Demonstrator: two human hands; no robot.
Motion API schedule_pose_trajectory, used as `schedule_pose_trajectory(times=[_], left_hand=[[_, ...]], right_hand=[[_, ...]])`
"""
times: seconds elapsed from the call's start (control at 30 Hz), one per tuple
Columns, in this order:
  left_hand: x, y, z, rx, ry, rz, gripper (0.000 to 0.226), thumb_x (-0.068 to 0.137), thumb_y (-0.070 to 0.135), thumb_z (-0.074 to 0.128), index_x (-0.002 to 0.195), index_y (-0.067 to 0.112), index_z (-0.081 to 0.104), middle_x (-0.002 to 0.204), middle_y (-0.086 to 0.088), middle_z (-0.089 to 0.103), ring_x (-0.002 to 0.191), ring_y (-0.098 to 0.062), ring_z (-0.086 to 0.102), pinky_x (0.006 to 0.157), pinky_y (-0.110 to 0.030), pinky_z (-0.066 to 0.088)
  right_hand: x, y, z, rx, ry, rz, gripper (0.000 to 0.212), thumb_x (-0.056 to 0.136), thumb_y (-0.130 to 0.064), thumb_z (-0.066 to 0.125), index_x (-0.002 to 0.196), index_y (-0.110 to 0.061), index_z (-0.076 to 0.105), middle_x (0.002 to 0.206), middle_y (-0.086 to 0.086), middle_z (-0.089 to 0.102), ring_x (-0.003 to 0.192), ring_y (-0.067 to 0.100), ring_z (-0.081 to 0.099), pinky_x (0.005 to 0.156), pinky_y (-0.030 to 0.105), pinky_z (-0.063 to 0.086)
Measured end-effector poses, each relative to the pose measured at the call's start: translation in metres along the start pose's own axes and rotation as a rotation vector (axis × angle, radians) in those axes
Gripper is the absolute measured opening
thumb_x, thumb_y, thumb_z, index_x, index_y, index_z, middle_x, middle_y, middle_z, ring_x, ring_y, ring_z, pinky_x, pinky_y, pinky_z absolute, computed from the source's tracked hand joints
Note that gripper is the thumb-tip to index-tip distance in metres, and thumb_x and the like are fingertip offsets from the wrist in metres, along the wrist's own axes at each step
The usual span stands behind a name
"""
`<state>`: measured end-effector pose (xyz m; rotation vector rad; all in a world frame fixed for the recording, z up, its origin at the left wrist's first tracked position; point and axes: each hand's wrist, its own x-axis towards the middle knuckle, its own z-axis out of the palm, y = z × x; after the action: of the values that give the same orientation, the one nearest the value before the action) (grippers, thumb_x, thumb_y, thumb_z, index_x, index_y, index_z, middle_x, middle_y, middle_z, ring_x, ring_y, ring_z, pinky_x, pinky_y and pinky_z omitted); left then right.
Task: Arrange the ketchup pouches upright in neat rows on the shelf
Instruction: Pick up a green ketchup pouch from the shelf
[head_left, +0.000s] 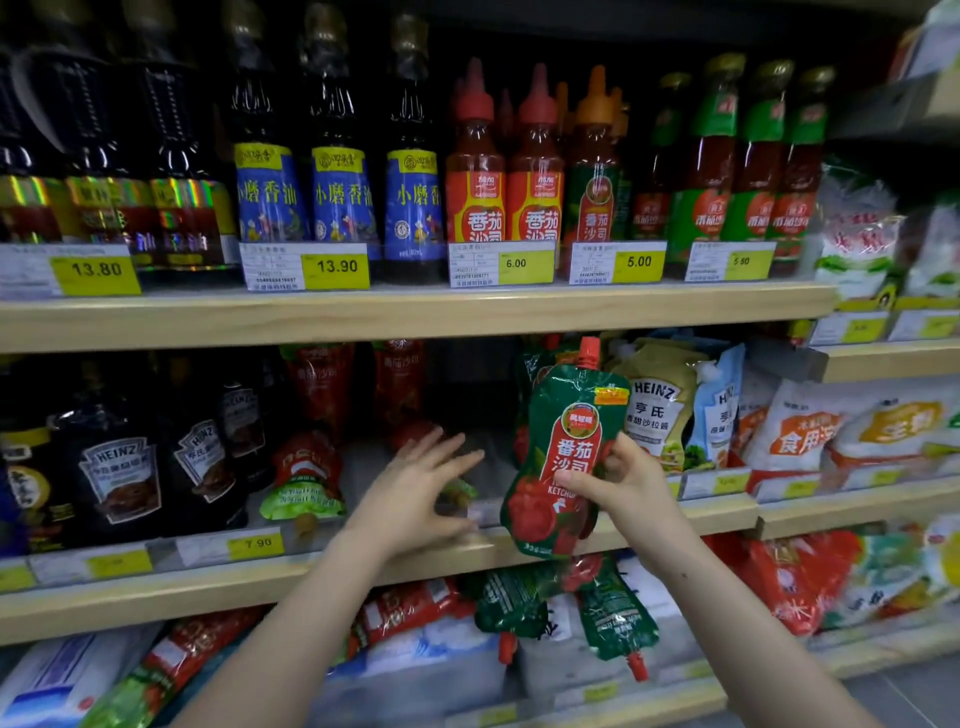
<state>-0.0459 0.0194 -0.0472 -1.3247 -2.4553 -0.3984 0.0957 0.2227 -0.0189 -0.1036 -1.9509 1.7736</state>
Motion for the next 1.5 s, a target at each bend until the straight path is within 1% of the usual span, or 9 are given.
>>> schedule_pose_trajectory(times=[0.13,0.37,0.57,0.73,0.83,1.0,1.1,1.27,1.5], left_hand=[[-0.002,-0.003,0.017,0.039,0.017,-0.002,0.04,0.09,0.039,0.053,0.127,0.025,0.054,0.138,0.006,0.05,0.136,-0.013,0.032,0.108,-0.025,0.024],[-0.043,-0.038,-0.002,0.034,0.034,-0.079,0.037,0.092,0.038,0.054,0.123,0.02,0.059,0.134,0.001,0.055,0.136,-0.017,0.035,0.108,-0.025,0.027],[-0.056,-0.041,-0.025,0.344,0.064,-0.036,0.03,0.064,0.035,0.084,0.09,0.022,0.074,0.093,0.0,0.074,0.091,-0.02,0.07,0.084,-0.048,0.052],[-0.068,-0.04,-0.02,0.35,0.102,-0.119,0.044,0.081,0.048,0.044,0.096,0.018,0.072,0.095,0.0,0.074,0.094,-0.021,0.069,0.079,-0.036,0.055],[-0.069,-0.037,-0.015,0.353,0.117,-0.154,0.048,0.081,0.048,0.04,0.096,0.015,0.071,0.092,-0.003,0.074,0.095,-0.022,0.069,0.077,-0.033,0.056],[-0.071,-0.04,-0.013,0.337,0.159,-0.153,0.045,0.082,0.047,0.043,0.094,0.014,0.07,0.094,-0.004,0.074,0.098,-0.022,0.068,0.079,-0.034,0.056],[-0.07,-0.039,-0.011,0.342,0.175,-0.15,0.044,0.082,0.046,0.043,0.093,0.013,0.071,0.093,-0.004,0.074,0.098,-0.022,0.068,0.078,-0.034,0.056],[-0.07,-0.039,-0.009,0.336,0.185,-0.165,0.044,0.082,0.045,0.043,0.092,0.012,0.07,0.094,-0.006,0.074,0.098,-0.023,0.068,0.08,-0.036,0.055],[-0.071,-0.039,-0.007,0.352,0.218,-0.156,0.043,0.082,0.045,0.044,0.092,0.011,0.07,0.096,-0.006,0.074,0.099,-0.024,0.067,0.08,-0.036,0.055]], right_hand=[[0.006,0.006,0.0,-0.036,0.005,-0.032,0.037,0.069,-0.011,0.078,0.1,-0.022,0.062,0.095,-0.004,0.072,0.088,0.006,0.067,0.066,0.02,0.055],[0.01,0.014,0.016,-0.085,-0.008,-0.117,0.039,0.069,-0.007,0.078,0.098,-0.026,0.061,0.095,-0.007,0.072,0.089,0.001,0.065,0.071,0.016,0.053],[0.03,0.003,0.05,-0.077,-0.061,-0.258,0.043,0.069,-0.007,0.078,0.101,-0.029,0.06,0.096,-0.015,0.071,0.094,0.003,0.065,0.075,0.013,0.05],[0.048,0.005,0.075,-0.17,-0.165,-0.276,0.047,0.072,-0.009,0.077,0.1,-0.041,0.059,0.098,-0.022,0.069,0.096,0.001,0.064,0.08,0.018,0.052],[0.064,0.019,0.079,-0.225,-0.166,-0.221,0.047,0.072,-0.012,0.077,0.105,-0.039,0.056,0.102,-0.019,0.068,0.099,0.0,0.062,0.087,0.026,0.052],[0.08,0.039,0.074,-0.215,-0.159,0.088,0.097,0.075,-0.016,0.075,0.146,-0.009,0.011,0.138,0.004,0.04,0.13,0.014,0.037,0.1,0.034,0.044],[0.079,0.044,0.076,-0.184,-0.13,0.127,0.086,0.078,-0.014,0.072,0.144,-0.007,0.017,0.139,0.012,0.045,0.132,0.023,0.038,0.104,0.043,0.041],[0.055,0.047,0.09,-0.608,0.121,0.081,0.073,0.067,-0.043,0.078,0.123,-0.017,0.04,0.112,-0.001,0.062,0.1,0.022,0.061,0.077,0.034,0.048],[0.064,0.045,0.106,-0.754,0.157,0.105,0.057,0.074,-0.021,0.076,0.116,-0.007,0.04,0.116,0.016,0.061,0.104,0.036,0.059,0.082,0.044,0.051]])
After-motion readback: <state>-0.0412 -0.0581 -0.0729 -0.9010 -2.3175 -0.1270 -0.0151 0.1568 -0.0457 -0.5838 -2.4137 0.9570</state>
